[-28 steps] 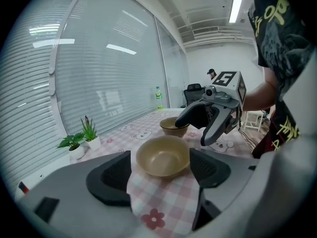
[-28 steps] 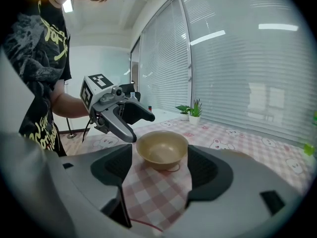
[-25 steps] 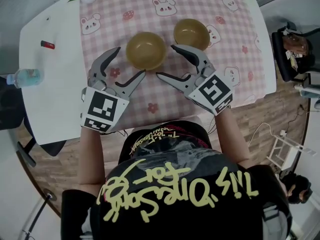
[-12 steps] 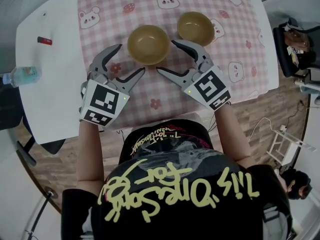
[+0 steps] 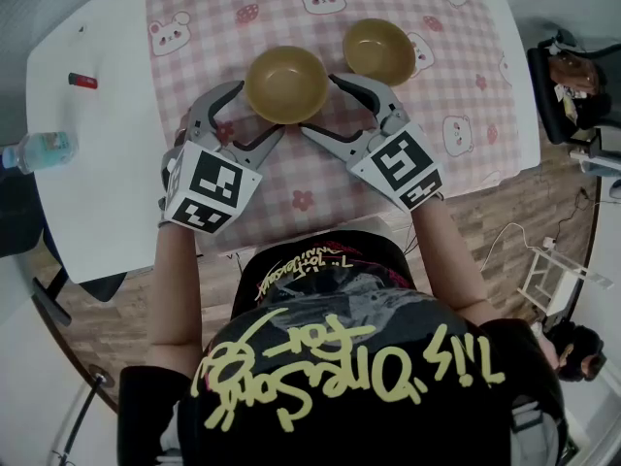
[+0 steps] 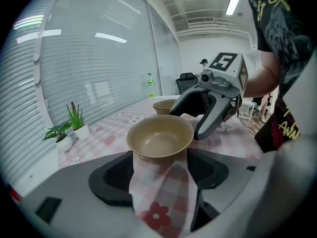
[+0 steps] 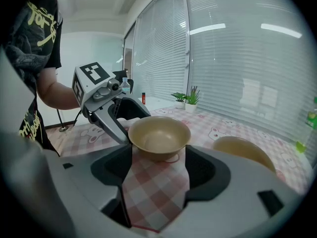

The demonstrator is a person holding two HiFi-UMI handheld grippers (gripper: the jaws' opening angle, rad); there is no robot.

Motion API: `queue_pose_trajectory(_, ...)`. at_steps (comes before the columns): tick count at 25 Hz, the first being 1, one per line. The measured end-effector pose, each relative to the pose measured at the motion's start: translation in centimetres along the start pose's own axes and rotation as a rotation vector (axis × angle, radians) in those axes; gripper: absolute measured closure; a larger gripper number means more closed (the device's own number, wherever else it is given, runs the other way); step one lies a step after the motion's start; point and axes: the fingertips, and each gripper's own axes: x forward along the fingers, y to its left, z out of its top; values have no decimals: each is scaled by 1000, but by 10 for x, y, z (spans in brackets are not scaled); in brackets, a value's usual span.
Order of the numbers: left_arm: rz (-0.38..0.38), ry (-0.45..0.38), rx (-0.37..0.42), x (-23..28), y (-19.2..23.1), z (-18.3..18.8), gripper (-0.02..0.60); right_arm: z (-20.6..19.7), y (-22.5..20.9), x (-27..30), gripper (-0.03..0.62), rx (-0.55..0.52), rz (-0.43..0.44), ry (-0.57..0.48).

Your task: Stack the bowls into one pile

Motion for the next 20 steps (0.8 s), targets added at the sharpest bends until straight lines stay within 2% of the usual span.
queue_pose_trajectory(20,-11,-17,-40,4,4,0,247,2,-4,10,260,32,0,-21)
